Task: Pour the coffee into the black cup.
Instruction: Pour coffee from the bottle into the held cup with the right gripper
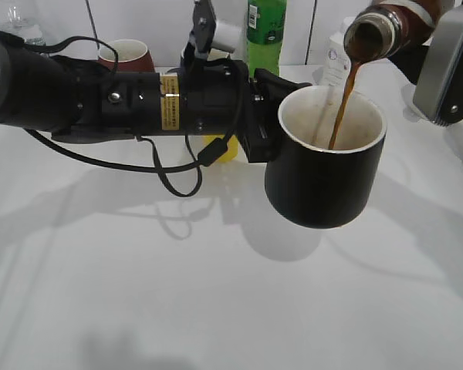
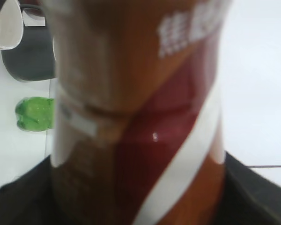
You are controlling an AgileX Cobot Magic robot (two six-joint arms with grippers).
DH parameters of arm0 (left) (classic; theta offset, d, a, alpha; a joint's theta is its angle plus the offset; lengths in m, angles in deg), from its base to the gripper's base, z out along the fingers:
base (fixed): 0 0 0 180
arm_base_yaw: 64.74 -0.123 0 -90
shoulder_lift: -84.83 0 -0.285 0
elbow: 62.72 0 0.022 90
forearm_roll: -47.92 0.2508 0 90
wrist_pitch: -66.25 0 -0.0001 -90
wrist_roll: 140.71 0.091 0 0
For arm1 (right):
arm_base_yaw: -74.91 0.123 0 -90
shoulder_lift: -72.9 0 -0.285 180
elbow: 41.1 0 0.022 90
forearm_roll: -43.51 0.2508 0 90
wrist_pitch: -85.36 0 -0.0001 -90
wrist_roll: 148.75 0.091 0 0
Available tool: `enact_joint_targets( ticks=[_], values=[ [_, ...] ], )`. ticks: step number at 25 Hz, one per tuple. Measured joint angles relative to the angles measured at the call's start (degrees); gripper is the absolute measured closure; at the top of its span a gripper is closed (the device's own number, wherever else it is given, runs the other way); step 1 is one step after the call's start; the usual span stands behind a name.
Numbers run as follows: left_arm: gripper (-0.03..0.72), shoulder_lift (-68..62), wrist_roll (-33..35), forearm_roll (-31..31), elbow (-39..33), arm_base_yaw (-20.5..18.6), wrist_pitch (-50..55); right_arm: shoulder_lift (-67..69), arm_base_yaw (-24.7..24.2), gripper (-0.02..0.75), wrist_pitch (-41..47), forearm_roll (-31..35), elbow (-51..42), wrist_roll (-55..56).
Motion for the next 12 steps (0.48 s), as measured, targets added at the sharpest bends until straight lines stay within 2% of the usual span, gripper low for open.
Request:
enact_joint_targets(
  ticks=[12],
  values=[
    [0.649, 0.0, 0.0, 0.11, 0.0, 0.0, 0.0, 0.0, 0.0, 0.205, 0.07, 0.0, 0.0, -0.96]
  ],
)
